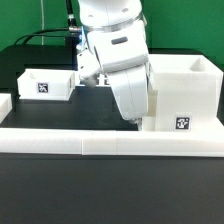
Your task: Assemble drawer
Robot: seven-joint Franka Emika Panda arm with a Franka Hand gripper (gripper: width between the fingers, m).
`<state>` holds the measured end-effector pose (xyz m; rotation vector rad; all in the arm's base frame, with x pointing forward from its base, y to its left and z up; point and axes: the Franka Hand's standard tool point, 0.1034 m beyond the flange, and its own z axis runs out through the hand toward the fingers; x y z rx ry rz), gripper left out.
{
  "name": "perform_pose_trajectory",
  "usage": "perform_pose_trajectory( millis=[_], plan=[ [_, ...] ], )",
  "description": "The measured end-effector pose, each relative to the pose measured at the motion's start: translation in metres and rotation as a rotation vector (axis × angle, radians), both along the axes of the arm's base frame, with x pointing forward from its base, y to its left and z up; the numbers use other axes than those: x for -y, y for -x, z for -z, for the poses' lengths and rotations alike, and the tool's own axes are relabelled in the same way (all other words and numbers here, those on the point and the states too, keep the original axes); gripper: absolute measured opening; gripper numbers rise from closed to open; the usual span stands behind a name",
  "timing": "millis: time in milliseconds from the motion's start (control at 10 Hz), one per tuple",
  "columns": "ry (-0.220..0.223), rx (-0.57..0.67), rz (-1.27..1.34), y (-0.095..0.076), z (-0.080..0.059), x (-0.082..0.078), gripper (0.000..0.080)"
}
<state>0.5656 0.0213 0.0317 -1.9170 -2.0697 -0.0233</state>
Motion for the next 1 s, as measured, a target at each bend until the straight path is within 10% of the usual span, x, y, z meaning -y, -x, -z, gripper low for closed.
perform_pose_trajectory(
  millis=[1000],
  plan=[
    [-0.016, -0.031, -0.012, 0.0, -0.002, -0.005, 0.0649]
  ],
)
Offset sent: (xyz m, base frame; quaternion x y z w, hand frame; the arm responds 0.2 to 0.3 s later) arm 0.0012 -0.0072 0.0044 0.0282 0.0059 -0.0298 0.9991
